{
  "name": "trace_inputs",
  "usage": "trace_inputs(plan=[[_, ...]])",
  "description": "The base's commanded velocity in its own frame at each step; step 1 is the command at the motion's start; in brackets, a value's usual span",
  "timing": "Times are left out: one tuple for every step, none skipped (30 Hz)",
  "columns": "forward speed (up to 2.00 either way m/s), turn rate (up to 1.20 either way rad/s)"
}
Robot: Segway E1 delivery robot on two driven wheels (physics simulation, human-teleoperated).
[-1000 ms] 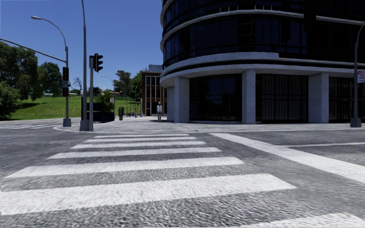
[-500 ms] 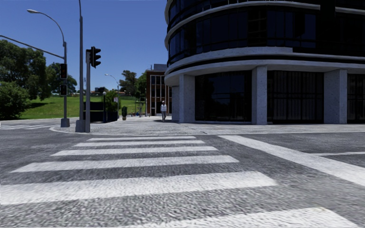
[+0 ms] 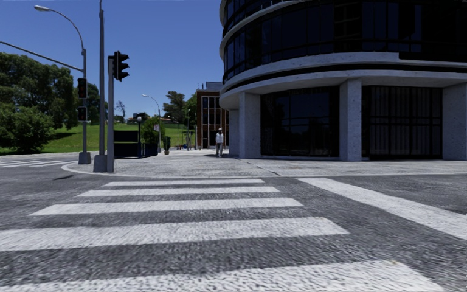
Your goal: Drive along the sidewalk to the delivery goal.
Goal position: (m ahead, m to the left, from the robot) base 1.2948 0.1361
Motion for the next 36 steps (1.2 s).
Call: trace_inputs(plan=[[1.7,0.0],[1.7,0.0],[1.7,0.0],[1.7,0.0],[1.7,0.0],[1.7,0.0],[1.7,0.0],[1.7,0.0],[1.7,0.0],[1.7,0.0],[1.7,0.0],[1.69,0.0],[1.69,0.0],[1.69,0.0],[1.65,0.0],[1.59,0.0],[1.59,0.0],[1.57,0.0],[1.56,0.0],[1.56,0.0],[1.56,0.0],[1.56,0.0],[1.56,0.0],[1.55,0.0],[1.55,0.0],[1.34,0.0],[0.0,0.0],[0.0,0.0],[0.0,0.0],[0.0,0.0],[0.0,0.0],[0.0,0.0],[0.0,0.0],[0.0,0.0],[0.0,0.0],[0.0,0.0]])
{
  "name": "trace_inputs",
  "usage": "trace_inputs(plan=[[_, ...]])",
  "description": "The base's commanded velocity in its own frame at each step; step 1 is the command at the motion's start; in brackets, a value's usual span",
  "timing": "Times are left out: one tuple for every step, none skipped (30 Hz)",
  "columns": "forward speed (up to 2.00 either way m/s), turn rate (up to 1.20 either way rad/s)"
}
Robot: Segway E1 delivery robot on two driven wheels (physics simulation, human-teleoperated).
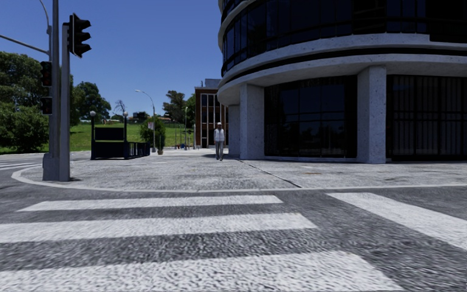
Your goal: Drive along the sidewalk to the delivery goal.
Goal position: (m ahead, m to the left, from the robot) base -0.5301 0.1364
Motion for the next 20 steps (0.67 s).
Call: trace_inputs(plan=[[0.0,0.0],[0.0,0.0],[0.0,0.0],[0.0,0.0],[0.0,0.0],[0.0,0.0],[0.0,0.0],[0.0,0.0],[0.0,0.0],[0.0,0.0],[0.0,0.0],[0.0,0.0],[0.0,0.0],[0.0,0.0],[0.0,0.0],[0.0,0.0],[0.0,0.0],[0.0,0.0],[0.0,0.0],[0.0,0.0]])
